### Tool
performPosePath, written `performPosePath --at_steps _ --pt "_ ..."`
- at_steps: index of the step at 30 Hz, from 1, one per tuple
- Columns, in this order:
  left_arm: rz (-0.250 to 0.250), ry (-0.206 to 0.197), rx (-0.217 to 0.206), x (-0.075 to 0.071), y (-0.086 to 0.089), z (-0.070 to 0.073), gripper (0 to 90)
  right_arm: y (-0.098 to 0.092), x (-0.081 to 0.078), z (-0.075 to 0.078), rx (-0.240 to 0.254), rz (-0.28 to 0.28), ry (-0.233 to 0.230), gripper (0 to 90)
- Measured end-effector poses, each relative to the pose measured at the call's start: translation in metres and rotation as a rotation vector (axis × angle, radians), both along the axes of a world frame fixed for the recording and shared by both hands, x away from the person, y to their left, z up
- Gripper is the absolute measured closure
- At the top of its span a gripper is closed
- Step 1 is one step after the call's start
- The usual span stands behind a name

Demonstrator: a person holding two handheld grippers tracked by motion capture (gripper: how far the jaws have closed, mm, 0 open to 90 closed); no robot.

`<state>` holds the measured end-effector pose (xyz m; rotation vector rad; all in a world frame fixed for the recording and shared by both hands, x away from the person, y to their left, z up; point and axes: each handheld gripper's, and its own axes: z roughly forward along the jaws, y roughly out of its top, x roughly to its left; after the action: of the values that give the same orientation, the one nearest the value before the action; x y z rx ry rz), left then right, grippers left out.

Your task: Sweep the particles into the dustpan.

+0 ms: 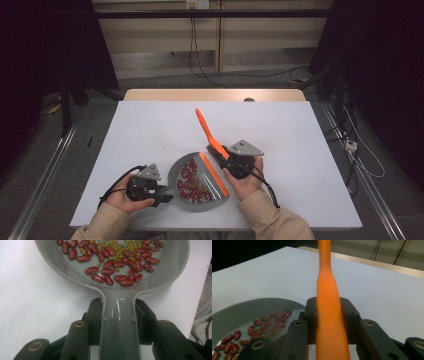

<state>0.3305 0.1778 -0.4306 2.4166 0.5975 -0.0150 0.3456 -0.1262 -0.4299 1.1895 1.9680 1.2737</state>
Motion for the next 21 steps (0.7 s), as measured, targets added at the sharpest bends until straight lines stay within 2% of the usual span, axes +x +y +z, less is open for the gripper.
performPosePath --at_steps 3,7,8,9,11,13,14,16,17,18,19,20,21 --pt "0.001 -0.017 -0.003 -0.002 -0.002 -0.002 62.7 -0.006 0.003 -0.003 0.005 -0.018 0.011 71.4" --pt "0.032 -0.049 -0.065 -0.002 0.000 -0.002 63.0 -0.014 0.004 -0.002 0.012 -0.040 0.007 71.4" --pt "0.029 -0.054 -0.071 -0.002 0.000 -0.002 63.0 -0.016 0.005 -0.001 0.012 -0.044 0.004 71.3" --pt "0.040 -0.073 -0.068 -0.002 0.000 -0.002 63.0 -0.018 0.005 -0.001 0.010 -0.046 0.002 71.3" --pt "0.061 -0.093 -0.088 -0.002 0.000 -0.001 63.1 -0.023 0.005 0.001 0.017 -0.053 0.002 71.4" --pt "0.067 -0.098 -0.098 0.000 0.002 -0.001 63.1 -0.027 0.005 0.001 0.018 -0.061 0.001 71.4" --pt "0.086 -0.109 -0.101 0.000 0.002 -0.001 63.0 -0.030 0.006 0.002 0.018 -0.065 0.002 71.4" --pt "0.099 -0.106 -0.127 0.002 0.004 -0.001 63.0 -0.034 0.007 0.002 0.017 -0.071 0.002 71.4" --pt "0.099 -0.115 -0.120 0.003 0.006 0.001 63.0 -0.036 0.007 0.002 0.017 -0.075 0.005 71.4" --pt "0.114 -0.117 -0.139 0.003 0.006 0.001 63.0 -0.038 0.007 0.002 0.019 -0.077 0.003 71.3" --pt "0.118 -0.119 -0.139 0.004 0.007 0.002 62.9 -0.040 0.008 0.003 0.020 -0.077 0.001 71.4" --pt "0.138 -0.139 -0.136 0.004 0.007 0.003 63.0 -0.042 0.008 0.003 0.019 -0.080 0.001 71.4" --pt "0.139 -0.133 -0.145 0.005 0.009 0.004 62.9 -0.044 0.008 0.003 0.019 -0.082 0.000 71.4"
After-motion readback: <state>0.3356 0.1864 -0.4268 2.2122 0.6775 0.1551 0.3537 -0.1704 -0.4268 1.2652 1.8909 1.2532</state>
